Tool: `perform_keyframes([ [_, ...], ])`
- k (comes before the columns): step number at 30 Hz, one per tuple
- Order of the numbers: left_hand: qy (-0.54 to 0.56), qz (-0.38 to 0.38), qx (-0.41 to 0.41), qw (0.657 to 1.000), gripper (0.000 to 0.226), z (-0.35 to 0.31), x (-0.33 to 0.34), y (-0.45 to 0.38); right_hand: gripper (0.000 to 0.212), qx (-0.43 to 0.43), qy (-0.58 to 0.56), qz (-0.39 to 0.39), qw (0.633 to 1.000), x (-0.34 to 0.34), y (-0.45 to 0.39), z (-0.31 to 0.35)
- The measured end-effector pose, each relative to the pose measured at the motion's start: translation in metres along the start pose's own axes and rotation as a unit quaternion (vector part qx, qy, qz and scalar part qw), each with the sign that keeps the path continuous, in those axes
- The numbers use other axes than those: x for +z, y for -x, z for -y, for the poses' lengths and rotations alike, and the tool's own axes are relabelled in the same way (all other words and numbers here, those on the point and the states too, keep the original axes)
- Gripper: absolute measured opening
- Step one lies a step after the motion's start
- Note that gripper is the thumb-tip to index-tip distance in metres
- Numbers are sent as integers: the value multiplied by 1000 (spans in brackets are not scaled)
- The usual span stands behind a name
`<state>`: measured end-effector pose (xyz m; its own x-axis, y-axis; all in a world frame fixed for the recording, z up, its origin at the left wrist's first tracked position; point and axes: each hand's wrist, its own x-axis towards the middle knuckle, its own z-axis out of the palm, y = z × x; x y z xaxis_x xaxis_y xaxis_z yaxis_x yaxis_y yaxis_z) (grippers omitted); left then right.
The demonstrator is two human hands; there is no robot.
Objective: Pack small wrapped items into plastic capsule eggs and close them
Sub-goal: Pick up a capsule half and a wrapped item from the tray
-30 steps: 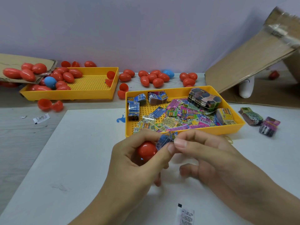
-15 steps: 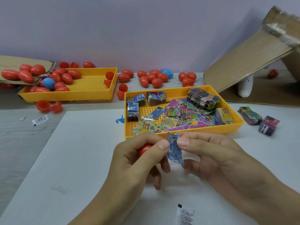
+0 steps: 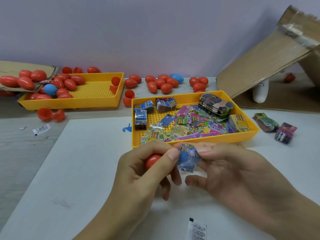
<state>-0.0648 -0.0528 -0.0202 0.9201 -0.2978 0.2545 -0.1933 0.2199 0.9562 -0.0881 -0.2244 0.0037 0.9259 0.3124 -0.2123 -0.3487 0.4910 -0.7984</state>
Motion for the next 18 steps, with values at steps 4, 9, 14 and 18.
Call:
perform_keyframes([
  [4,-82,-53,42,994,15,4,2,2,41,-10,18,-14,1000,4,1,-1],
  [9,-152,-66,81,983,14,5,3,5,34,-38,103,-73,991,6,1,-6],
  [14,88,-24,-26,995,36,4,1,2,13,-227,291,-137,919,6,2,-9],
  [18,112,-32,-18,993,32,7,2,2,16,-292,356,-157,874,9,2,-16],
])
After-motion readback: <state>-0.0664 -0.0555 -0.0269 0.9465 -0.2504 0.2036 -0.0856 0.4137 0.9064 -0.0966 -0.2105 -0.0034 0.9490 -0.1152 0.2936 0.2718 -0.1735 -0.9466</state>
